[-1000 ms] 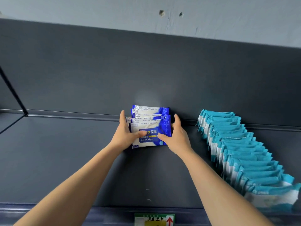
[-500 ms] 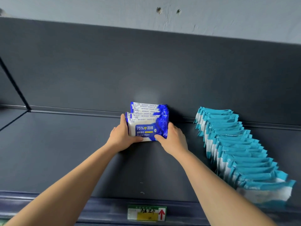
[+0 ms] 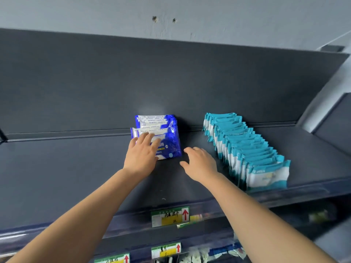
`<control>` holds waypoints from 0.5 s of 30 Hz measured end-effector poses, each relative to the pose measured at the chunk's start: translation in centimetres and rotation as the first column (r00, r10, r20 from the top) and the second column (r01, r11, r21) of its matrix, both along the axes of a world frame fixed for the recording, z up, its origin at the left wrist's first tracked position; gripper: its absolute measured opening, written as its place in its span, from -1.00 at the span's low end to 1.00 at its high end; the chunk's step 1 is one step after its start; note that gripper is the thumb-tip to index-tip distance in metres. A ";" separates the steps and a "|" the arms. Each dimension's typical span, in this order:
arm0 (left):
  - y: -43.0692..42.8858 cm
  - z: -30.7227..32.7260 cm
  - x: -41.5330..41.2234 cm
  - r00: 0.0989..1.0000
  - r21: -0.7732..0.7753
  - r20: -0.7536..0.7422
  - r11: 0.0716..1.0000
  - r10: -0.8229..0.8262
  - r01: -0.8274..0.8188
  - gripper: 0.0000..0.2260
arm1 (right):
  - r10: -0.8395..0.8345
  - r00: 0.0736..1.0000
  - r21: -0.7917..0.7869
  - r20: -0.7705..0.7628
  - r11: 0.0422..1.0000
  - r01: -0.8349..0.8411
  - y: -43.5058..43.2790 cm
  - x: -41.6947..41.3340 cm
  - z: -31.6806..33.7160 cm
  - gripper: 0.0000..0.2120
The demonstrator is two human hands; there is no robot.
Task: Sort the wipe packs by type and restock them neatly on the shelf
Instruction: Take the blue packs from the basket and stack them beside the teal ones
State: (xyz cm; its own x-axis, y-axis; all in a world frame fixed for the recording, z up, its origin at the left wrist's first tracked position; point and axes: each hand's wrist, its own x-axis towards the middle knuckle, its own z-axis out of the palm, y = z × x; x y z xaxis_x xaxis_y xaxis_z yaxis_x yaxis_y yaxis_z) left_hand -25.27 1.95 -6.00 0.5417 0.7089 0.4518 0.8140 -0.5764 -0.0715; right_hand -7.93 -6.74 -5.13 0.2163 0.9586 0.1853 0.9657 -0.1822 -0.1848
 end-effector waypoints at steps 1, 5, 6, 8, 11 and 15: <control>-0.3 0.2 0.0 0.999 0.008 -0.025 0.999 -0.032 0.032 -0.53 | -0.016 1.000 0.011 0.014 1.000 0.016 -0.9 -0.3 0.1 -0.63; -2.1 0.9 0.1 0.978 -0.027 -0.137 0.987 -0.160 0.158 -0.68 | -0.102 0.992 0.044 0.070 0.994 0.099 -4.9 -1.7 0.6 -0.65; -2.7 1.2 0.2 0.968 -0.029 -0.171 0.983 -0.186 0.184 -0.73 | -0.130 0.988 0.048 0.089 0.991 0.126 -6.0 -2.0 0.8 -0.65; -4.1 1.7 0.7 0.948 -0.042 -0.205 0.970 -0.244 0.240 -0.79 | -0.187 0.975 0.053 0.123 0.982 0.182 -8.4 -2.6 1.1 -0.66; -6.7 2.2 1.5 0.912 -0.059 -0.230 0.940 -0.340 0.336 -0.79 | -0.284 0.946 0.036 0.157 0.959 0.281 -12.4 -3.2 1.4 -0.67; -11.1 2.4 2.8 0.851 -0.061 -0.245 0.883 -0.465 0.465 -0.82 | -0.418 0.894 0.014 0.163 0.907 0.421 -18.4 -3.5 1.0 -0.66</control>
State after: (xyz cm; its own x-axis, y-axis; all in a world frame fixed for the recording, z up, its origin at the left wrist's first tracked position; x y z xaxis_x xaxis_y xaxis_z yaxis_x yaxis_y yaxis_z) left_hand -22.48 -9.15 -3.57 0.9009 0.3468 0.2610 0.4074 -0.8830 -0.2329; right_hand -11.48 -25.10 -4.14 0.5684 0.7894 0.2316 0.8150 -0.5788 -0.0273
